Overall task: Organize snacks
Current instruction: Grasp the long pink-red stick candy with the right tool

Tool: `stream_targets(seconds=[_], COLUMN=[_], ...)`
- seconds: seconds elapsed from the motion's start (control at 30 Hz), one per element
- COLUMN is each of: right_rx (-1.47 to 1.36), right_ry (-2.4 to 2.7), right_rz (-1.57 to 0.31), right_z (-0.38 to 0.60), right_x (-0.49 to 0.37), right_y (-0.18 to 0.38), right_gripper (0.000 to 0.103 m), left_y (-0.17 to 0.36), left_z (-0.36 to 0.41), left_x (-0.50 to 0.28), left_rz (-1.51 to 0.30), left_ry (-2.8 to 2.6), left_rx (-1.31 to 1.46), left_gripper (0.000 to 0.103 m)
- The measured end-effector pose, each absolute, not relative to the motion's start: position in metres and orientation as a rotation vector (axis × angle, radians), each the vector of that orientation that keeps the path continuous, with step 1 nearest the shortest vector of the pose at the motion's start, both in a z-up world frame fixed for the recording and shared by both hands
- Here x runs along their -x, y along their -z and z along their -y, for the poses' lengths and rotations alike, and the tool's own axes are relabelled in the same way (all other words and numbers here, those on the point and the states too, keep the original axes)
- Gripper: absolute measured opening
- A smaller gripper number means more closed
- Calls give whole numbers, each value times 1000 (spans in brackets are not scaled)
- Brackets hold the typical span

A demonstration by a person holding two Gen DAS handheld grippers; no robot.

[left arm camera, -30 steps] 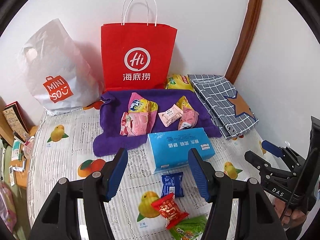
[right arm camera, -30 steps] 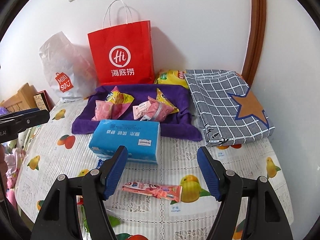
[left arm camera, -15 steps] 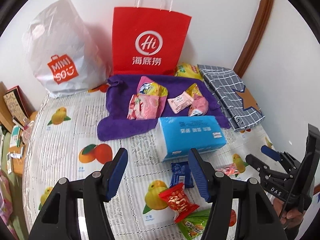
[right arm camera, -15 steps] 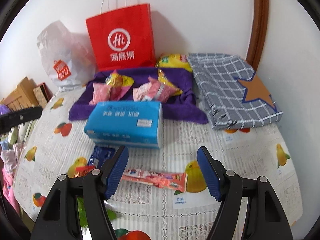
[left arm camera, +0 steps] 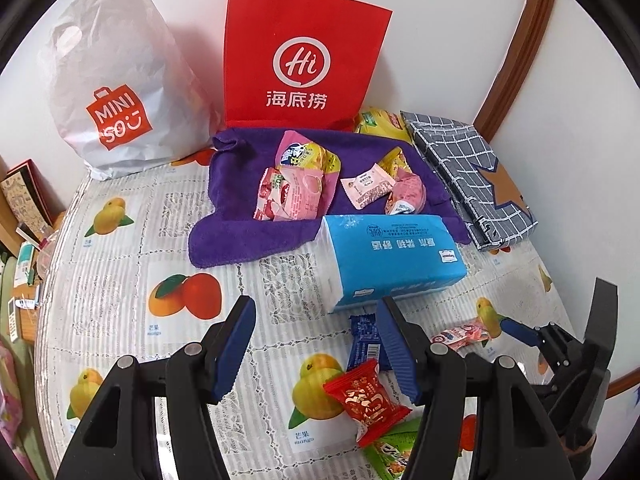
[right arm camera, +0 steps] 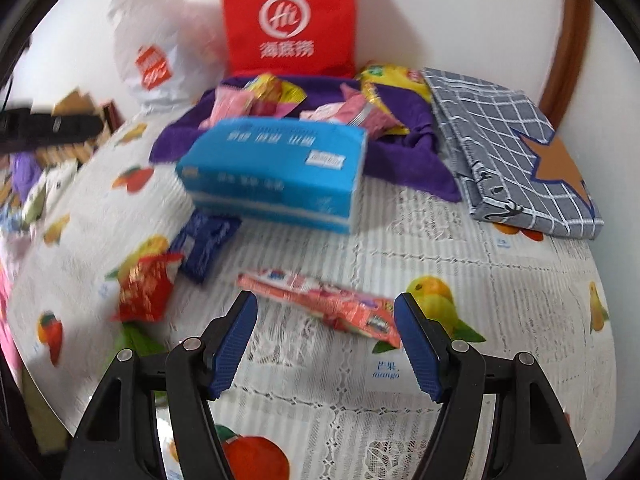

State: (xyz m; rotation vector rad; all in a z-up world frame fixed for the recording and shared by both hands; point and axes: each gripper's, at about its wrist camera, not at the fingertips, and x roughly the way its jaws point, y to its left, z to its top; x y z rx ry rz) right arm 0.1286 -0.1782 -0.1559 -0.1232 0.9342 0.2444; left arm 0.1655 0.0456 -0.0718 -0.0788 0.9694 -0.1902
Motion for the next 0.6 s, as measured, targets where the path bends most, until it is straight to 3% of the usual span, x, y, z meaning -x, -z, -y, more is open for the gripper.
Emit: stream_targets(seconds=[0.5,0.6], right_rx=[177,151], right_ry=[-239,-247], right_rz=[-971,-1003], right_z=[175,177], right_x=[-165,-173], right_y=[186,193], right_gripper=[71,61], left_y=[80,83], left_z=[-54,-55], left_x=[-174,-174], left_rz=[-995,-1000], left_ry=[155,152], left_rx=[77,74], left_gripper=[60,60])
